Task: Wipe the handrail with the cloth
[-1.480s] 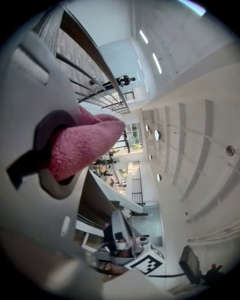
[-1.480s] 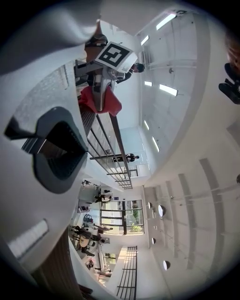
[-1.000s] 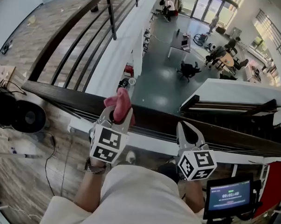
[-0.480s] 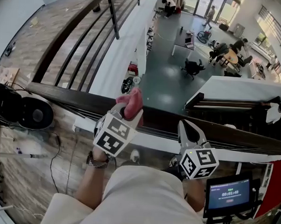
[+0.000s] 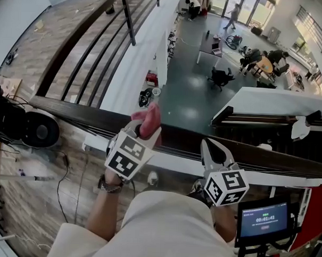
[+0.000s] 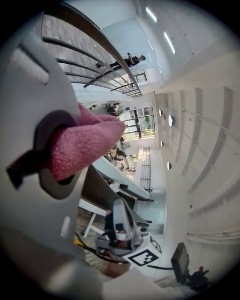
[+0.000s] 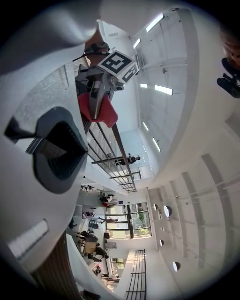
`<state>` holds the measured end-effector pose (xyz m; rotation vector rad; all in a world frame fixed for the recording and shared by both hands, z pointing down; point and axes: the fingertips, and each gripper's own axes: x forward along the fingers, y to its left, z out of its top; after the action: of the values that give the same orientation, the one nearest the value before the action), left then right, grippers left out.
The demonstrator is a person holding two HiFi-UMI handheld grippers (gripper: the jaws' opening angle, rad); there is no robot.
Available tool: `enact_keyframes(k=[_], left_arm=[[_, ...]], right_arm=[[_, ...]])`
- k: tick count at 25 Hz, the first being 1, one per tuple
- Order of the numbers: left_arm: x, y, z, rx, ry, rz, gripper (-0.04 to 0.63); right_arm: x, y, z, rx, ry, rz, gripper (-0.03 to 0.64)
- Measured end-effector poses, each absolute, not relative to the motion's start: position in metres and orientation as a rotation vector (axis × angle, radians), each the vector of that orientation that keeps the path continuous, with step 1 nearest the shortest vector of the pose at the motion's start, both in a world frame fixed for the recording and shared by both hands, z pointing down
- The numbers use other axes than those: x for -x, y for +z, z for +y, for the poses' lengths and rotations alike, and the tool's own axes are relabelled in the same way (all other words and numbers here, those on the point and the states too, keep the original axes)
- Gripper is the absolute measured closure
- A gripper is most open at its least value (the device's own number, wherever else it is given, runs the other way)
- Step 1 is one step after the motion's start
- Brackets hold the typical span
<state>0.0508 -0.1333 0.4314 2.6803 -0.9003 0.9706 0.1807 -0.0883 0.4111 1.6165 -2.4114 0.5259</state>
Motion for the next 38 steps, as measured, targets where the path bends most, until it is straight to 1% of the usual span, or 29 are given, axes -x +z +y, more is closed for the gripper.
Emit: enact_keyframes(k=[19,31,38], left_arm=[[-0.063,0.434,-0.129,-2.704,0.969,-0.924,0.563],[-0.086,0.442,-0.119,-2.755,0.970,-0.886,0.563],[-0.095,0.444,-0.114,-2.765,0.979,-0.895,0.563]], right_arm=[[-0.183,0.409,-0.086,-1.627,0.519,-2.397,0.614],[-0.178,0.424,-0.089,-1.584,0.567,-2.356,0.614],[-0.170,0.427,-0.089,-1.551,0.534,-2.348,0.614]])
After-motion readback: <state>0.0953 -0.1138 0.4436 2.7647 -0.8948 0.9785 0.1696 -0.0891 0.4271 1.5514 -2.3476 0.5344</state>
